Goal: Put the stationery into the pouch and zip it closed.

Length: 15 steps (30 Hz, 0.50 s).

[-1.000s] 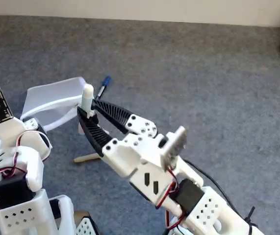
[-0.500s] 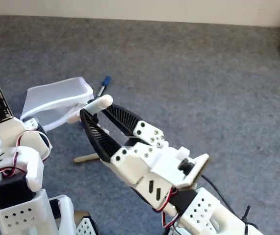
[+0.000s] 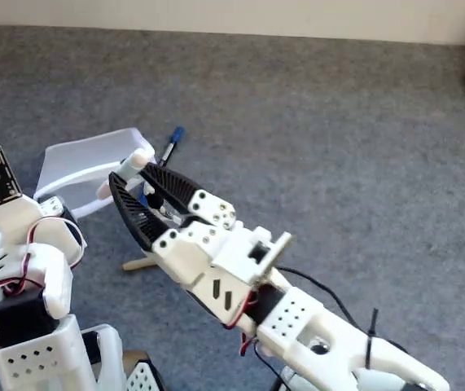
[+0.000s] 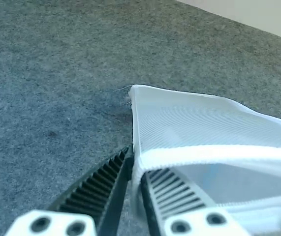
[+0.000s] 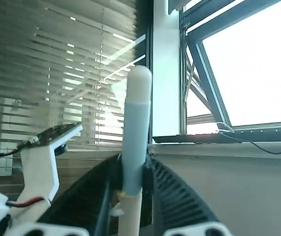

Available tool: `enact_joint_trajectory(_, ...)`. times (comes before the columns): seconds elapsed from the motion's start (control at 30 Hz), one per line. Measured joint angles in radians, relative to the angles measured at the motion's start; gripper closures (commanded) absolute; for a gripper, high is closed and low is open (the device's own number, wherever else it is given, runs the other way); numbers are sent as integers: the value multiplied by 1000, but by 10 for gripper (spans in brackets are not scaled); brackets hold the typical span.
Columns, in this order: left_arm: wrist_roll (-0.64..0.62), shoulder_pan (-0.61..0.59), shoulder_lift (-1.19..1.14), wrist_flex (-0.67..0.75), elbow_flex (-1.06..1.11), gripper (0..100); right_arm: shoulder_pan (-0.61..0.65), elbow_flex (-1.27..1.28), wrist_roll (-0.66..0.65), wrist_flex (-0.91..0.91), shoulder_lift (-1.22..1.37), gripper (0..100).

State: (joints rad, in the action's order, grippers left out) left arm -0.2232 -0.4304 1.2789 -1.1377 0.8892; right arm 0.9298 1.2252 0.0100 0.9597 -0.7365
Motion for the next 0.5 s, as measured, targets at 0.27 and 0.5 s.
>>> enact_joint_trajectory(0.27,0,0,0,0,0,986,0,0,0,26,100,993)
enact_joint_trajectory(0.5,0,0,0,0,0,986,-3,0,2,54,229,993)
